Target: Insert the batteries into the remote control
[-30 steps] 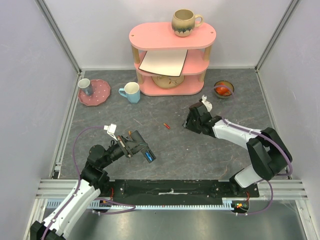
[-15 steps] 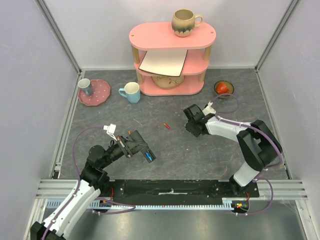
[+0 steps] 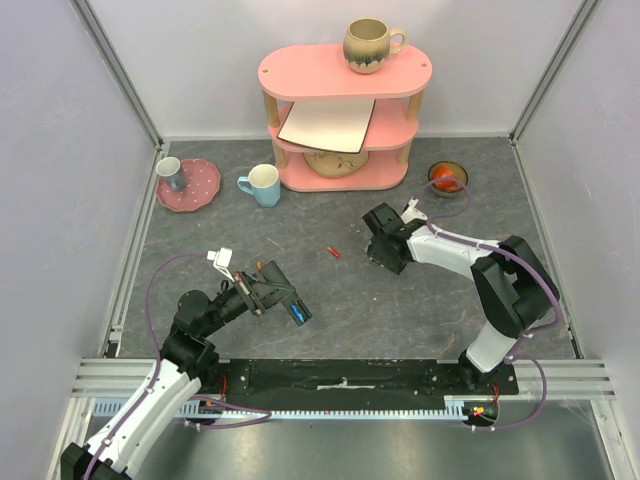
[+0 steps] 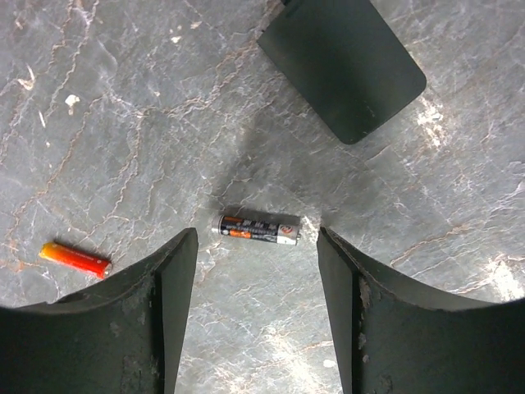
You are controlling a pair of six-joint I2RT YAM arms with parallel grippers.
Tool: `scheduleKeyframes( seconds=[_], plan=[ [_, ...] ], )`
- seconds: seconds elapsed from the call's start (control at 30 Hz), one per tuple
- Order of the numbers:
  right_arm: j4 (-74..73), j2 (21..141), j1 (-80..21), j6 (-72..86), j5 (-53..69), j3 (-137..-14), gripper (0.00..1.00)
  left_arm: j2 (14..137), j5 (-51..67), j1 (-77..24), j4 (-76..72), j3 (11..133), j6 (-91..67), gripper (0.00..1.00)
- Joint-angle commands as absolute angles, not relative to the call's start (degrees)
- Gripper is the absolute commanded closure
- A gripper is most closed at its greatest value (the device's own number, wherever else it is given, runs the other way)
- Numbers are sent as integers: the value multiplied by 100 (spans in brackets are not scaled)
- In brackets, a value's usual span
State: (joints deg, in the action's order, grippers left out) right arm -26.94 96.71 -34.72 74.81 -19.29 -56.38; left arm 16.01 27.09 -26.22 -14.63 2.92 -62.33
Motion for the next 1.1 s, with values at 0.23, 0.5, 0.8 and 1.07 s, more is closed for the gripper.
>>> scheduleKeyframes(
  seconds=[0.23,0.5,0.8,1.07],
  plan=[
    [-2489,9361,-3577,3449,-2005,-6232,37,1600,2777,-2602,-1573,97,-6258,98],
    [-1846,9334,-3577,1319,-1275,-5573,48,1679,2804,-2602,-1582,62,-6223,98],
    [-1723,9545,-3577,1108,-861,-5511,55,1652,2795,-2602,-1573,53,-6223,98],
    [-1687,9686,-3577,1116,-913,-5344,64,1661,2751,-2602,-1573,18,-6240,98]
  ],
)
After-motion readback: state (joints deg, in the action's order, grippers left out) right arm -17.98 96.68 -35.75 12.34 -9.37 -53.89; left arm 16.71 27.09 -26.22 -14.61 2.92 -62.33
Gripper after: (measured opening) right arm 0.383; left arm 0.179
